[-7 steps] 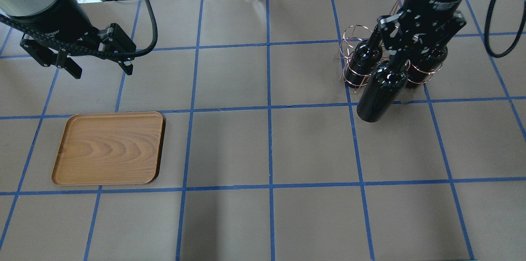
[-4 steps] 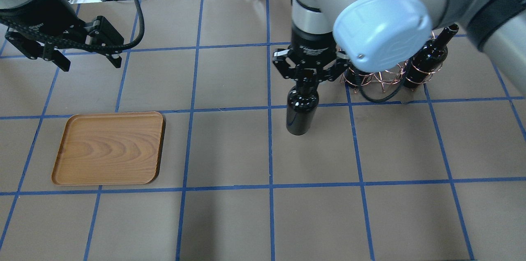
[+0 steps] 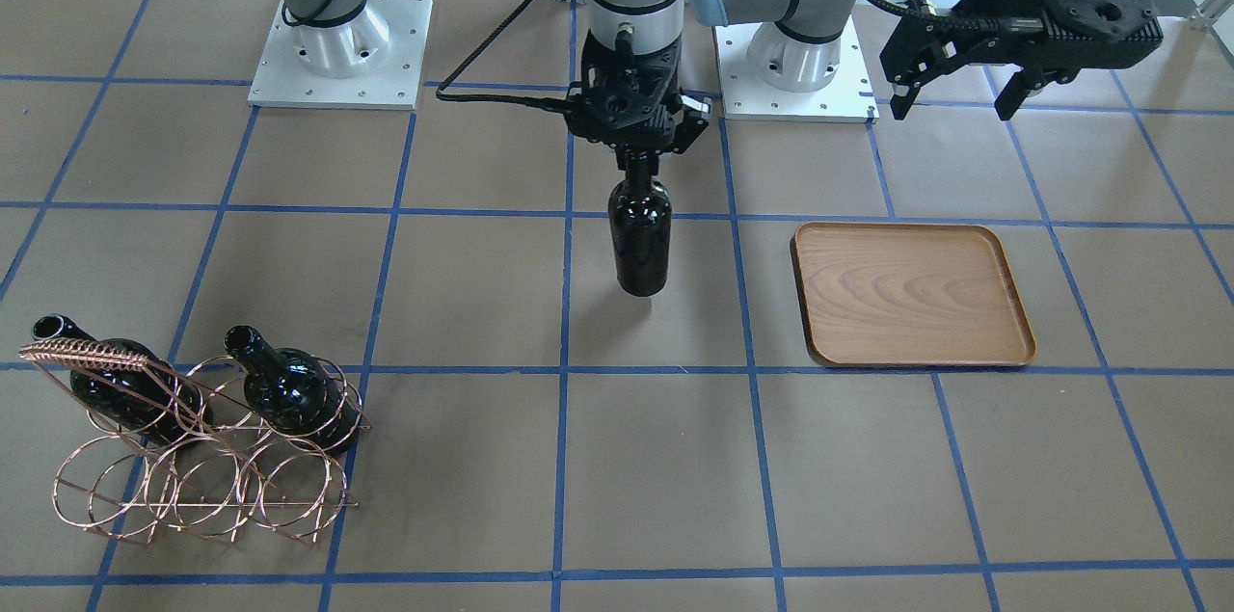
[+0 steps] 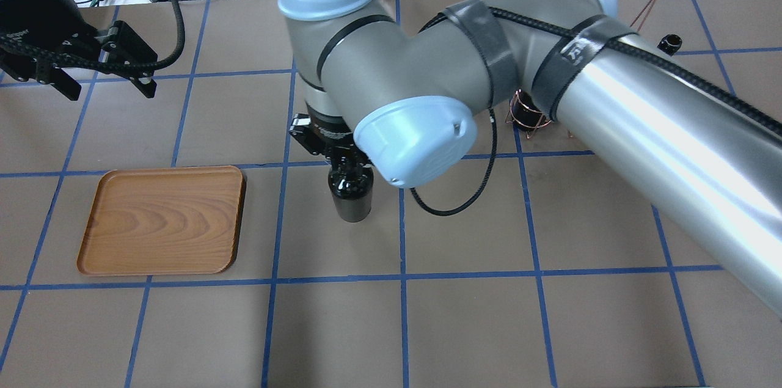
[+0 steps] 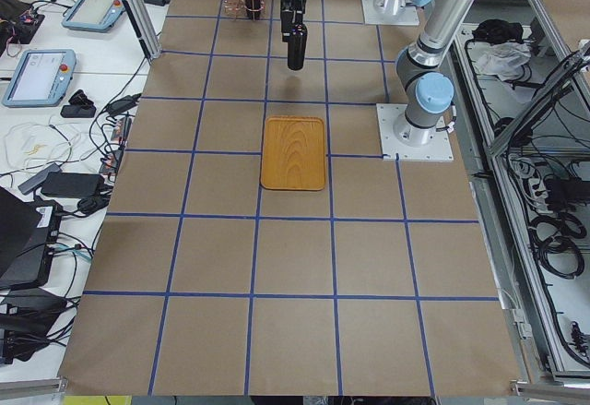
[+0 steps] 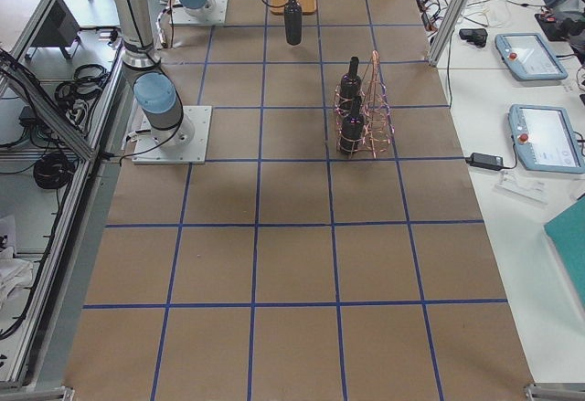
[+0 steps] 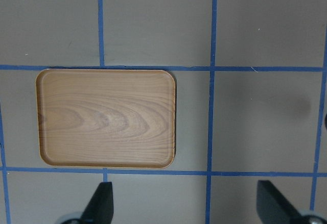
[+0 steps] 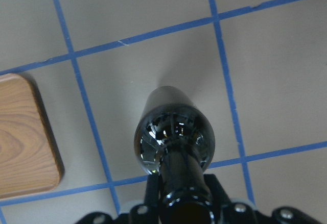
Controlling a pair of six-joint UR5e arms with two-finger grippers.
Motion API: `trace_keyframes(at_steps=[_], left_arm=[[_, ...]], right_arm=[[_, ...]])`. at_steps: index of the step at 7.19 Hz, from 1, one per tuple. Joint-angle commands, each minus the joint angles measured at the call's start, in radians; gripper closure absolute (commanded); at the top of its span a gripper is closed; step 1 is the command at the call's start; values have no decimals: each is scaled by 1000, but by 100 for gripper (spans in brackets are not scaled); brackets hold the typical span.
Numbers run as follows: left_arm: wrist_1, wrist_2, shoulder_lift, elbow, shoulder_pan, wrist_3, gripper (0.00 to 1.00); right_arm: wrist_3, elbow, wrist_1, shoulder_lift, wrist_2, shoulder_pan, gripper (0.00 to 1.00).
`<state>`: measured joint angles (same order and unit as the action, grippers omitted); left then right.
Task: Take wine from basket and place on tray
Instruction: 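Carry the bottle with the right gripper across toward the wooden tray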
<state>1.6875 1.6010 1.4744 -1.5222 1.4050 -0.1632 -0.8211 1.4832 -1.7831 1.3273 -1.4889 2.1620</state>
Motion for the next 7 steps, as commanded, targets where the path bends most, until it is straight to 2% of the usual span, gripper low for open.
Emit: trace_keyframes(at_steps=[1,3,4,5,6,7], left_arm=[[11,0,-8,-9,9,13,0],[9,7,-8,-12,2,10,0],[9,7,-8,-10,-14,1,0],[20,5,-8,-10,-39,-2,0],[30,5,-9,-9,-67,-28,0],[31,4,-9,-9,-83,-62,0]], right_arm=[[-120,-61,-27,-81,-10,108,84],[-144,-63,-74,-100,1,131,80],[-144,-63,-75,-102,4,133,66],[-144,-61,-75,-109,7,147,57],[-144,-61,-75,-112,7,154,38],[-144,-63,-76,-111,7,154,23]])
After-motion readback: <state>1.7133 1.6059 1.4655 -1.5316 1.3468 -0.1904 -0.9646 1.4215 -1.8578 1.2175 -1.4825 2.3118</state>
